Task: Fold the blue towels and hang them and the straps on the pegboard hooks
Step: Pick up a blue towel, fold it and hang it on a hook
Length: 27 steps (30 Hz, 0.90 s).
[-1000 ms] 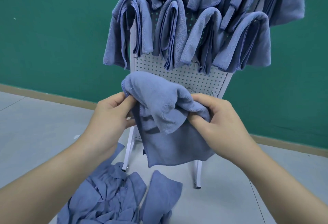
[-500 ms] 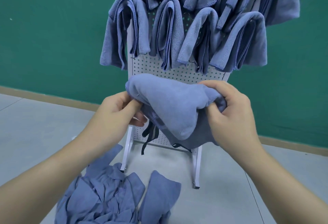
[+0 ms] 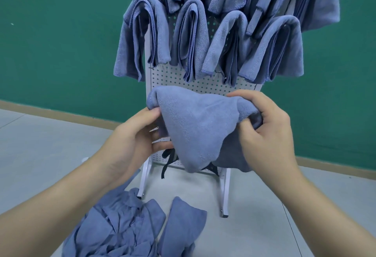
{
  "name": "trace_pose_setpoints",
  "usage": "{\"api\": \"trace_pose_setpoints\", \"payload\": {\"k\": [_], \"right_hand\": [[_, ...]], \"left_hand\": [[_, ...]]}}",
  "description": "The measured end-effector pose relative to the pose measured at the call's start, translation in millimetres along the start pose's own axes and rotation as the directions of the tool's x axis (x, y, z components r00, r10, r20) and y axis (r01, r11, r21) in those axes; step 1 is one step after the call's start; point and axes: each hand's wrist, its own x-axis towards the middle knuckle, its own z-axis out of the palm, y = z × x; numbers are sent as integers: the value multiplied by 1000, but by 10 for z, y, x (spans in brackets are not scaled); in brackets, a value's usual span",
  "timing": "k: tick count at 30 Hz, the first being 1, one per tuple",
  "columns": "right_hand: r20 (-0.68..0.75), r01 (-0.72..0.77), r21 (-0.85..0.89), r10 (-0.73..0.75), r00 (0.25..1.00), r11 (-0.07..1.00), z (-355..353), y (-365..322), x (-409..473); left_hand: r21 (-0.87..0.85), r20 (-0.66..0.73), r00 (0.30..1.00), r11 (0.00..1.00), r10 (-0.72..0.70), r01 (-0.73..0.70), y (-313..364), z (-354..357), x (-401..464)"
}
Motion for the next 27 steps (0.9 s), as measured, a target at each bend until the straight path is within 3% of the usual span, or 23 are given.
{"api": "trace_pose_setpoints", "payload": {"k": [7,14,17,20,22,24,27], "right_hand": [[113,45,-21,-42,993,999,62,-20,-51],[5,-46,-14,47,999,999,-2,56,24],[-2,-66,-62,66,998,996,-13,64,29],[51,-122,-104,128,990,987,-10,44,20],[92,-161,-165,178,980,973,-8,37,3],[151,-170,-266,215,965,949,12,29,-21],[232,-143,-382,245,941,913,90,-6,-72]], "left_hand": [[37,8,1000,999,23,-23,-4,81,-33],[36,-101,990,994,-95,99,102,29,-32],[218,-216,970,962,-116,163,98,-15,-10],[519,-306,950,825,-63,223,17,-110,22],[622,-273,961,769,35,149,-19,-91,5],[667,-130,985,745,111,4,-1,-1,-55],[683,65,996,726,57,-86,-44,163,-178]]}}
